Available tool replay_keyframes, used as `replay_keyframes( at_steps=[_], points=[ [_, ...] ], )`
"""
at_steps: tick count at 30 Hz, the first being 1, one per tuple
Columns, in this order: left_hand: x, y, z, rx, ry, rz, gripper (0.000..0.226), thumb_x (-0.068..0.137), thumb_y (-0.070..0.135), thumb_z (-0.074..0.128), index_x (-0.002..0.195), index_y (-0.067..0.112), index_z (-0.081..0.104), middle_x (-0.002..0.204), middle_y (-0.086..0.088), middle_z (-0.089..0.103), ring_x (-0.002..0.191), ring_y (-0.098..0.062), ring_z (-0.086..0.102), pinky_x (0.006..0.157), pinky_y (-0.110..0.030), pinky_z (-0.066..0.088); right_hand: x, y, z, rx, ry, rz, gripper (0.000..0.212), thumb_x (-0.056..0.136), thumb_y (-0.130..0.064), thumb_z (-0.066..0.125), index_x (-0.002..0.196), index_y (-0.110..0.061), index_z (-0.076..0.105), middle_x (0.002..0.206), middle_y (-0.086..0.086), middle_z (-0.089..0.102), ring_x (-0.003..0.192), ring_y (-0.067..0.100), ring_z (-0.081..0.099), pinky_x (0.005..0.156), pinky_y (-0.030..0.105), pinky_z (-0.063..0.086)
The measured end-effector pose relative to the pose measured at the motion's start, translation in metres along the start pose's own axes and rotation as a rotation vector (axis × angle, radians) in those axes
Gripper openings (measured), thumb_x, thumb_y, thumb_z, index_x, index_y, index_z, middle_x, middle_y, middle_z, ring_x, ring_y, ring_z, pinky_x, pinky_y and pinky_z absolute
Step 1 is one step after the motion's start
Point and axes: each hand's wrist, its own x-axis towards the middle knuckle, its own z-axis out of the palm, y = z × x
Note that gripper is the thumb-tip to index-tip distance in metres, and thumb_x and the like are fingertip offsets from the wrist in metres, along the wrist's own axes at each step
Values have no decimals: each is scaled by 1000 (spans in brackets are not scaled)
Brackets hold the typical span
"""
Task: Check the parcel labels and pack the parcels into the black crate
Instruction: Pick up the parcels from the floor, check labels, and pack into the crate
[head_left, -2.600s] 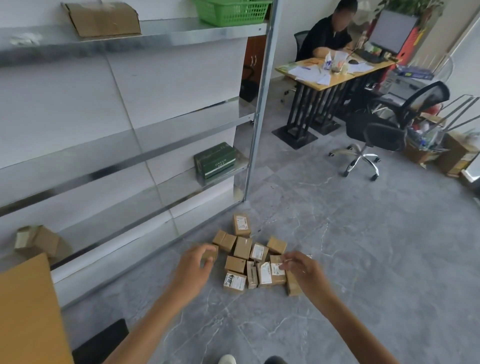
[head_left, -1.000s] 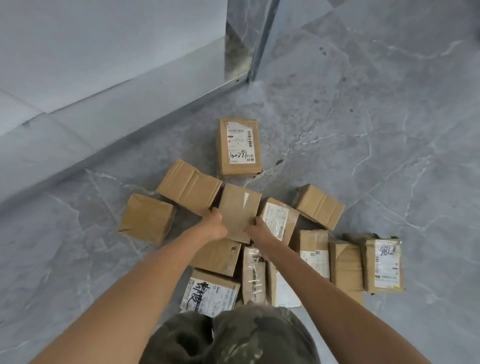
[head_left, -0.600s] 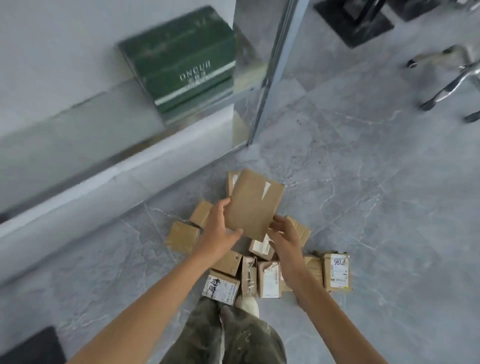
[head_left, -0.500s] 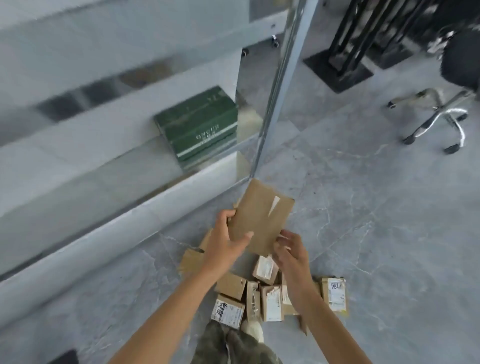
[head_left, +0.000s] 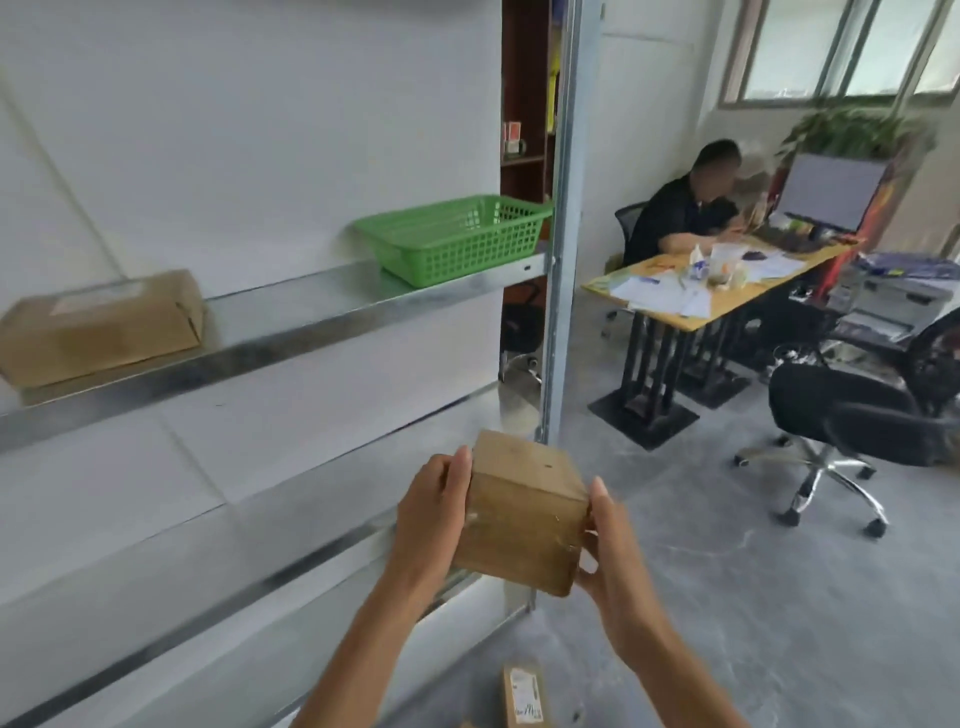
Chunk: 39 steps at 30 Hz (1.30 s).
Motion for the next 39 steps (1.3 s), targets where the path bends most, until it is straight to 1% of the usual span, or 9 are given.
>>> replay_keyframes(
  at_steps=[2, 8, 10, 13, 18, 24, 28, 32, 39],
  points=[
    [-16, 14, -12, -57, -32, -41, 40, 95, 53, 27, 94, 23, 54, 96, 1, 61, 94, -16, 57, 87, -40, 46, -16, -10, 0, 44, -81, -2, 51, 72, -66, 48, 105, -27, 53, 115, -2, 53, 110, 14, 54, 78, 36, 53],
    [-62, 50, -28, -214, -35, -104, 21, 98, 45, 31, 113, 40, 46, 113, 10, 52, 103, -8, 51, 93, -37, 45, -44, -28, -12, 111, -321, 36, 45, 71, -45, 61, 104, -16, 51, 113, 6, 55, 112, 20, 54, 90, 46, 50],
    [-81, 59, -28, -254, -7, -136, 20, 94, 52, 35, 108, 41, 42, 111, 11, 51, 101, -7, 51, 86, -34, 47, -52, -32, -17, 133, -385, 10, 44, 71, -38, 63, 106, -14, 50, 110, 5, 58, 107, 20, 55, 83, 42, 54],
    [-116, 65, -35, -345, 8, -88, 50, 70, 72, 52, 111, 45, 41, 116, 18, 54, 104, -6, 55, 75, -25, 48, -66, -39, -23, 145, -511, -54, 42, 74, -28, 62, 111, -15, 47, 107, -1, 63, 99, 16, 60, 77, 37, 55],
    [-171, 63, -54, -442, 121, -36, 49, 67, 56, 68, 110, 43, 48, 119, 20, 60, 106, -14, 61, 71, -23, 52, -102, -45, -26, 146, -645, -87, 47, 79, -17, 59, 123, -12, 43, 125, 1, 60, 113, 23, 59, 90, 42, 51],
    [-245, 54, -83, -362, 186, 21, 50, 68, 52, 73, 112, 38, 52, 126, 21, 56, 113, -10, 58, 84, -28, 49, -163, -31, -14, 45, -678, -140, 46, 79, -34, 63, 122, -30, 46, 124, -3, 59, 111, 20, 59, 90, 47, 53],
    [-306, 48, -99, -282, 283, 38, 48, 65, 50, 73, 108, 42, 53, 124, 27, 55, 107, 5, 56, 73, -17, 52, -209, -13, 3, -32, -668, -73, 29, 91, -31, 55, 115, -39, 41, 115, -1, 59, 103, 20, 59, 82, 44, 55],
    [-384, 34, -128, -306, 409, 0, 47, 62, 49, 74, 104, 45, 54, 120, 30, 56, 111, 0, 56, 75, -19, 51, -277, 10, 20, -77, -742, -72, 30, 91, -31, 57, 115, -40, 41, 119, 0, 57, 105, 22, 60, 85, 54, 54],
    [-525, 3, -182, -287, 490, -80, 43, 75, 37, 72, 111, 37, 49, 121, 28, 56, 108, 1, 57, 79, -21, 53, -415, 64, 44, -134, -824, -65, 31, 86, -39, 60, 112, -44, 44, 115, -3, 61, 98, 18, 64, 70, 40, 59]
  ],
)
